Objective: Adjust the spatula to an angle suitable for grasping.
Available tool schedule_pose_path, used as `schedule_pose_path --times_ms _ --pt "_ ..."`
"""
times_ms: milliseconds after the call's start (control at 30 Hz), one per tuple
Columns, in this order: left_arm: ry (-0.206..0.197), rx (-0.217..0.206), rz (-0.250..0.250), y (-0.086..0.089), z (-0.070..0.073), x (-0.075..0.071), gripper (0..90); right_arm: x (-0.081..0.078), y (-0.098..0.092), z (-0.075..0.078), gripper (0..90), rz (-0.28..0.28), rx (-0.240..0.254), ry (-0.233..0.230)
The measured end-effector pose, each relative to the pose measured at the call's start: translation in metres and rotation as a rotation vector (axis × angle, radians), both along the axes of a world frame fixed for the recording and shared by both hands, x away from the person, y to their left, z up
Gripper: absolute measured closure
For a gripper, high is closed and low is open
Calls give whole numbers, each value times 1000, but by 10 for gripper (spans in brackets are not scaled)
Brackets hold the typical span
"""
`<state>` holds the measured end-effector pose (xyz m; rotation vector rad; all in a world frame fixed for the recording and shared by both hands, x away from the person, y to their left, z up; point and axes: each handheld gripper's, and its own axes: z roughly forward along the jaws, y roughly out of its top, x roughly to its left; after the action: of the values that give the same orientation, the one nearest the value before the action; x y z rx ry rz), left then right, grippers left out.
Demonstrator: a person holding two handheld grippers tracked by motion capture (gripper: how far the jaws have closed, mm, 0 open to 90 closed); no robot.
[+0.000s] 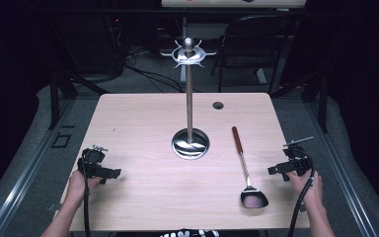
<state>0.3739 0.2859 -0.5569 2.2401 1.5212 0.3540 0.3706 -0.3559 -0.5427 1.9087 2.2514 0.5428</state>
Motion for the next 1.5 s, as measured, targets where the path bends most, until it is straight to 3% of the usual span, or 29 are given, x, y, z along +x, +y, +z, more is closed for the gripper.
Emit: schedule_pose_path --times_ms 333,633,1067,1133,1233,1500 --pt "1 -5 -23 -1 0 -1 0 2 2 1 0 8 -10 18" --pt "-13 15 -47 -7 2 0 0 6 8 5 0 11 -18 -8" --pt "-34 22 -36 -1 4 -5 0 13 13 4 0 34 -8 14" --pt "-27 46 -27 -1 3 -5 0 13 15 4 0 36 -12 3" --pt "-30 34 -9 3 3 -6 0 13 19 8 0 48 -12 -7" --pt "-34 20 -19 1 4 -7 0 16 34 14 0 95 -11 -21"
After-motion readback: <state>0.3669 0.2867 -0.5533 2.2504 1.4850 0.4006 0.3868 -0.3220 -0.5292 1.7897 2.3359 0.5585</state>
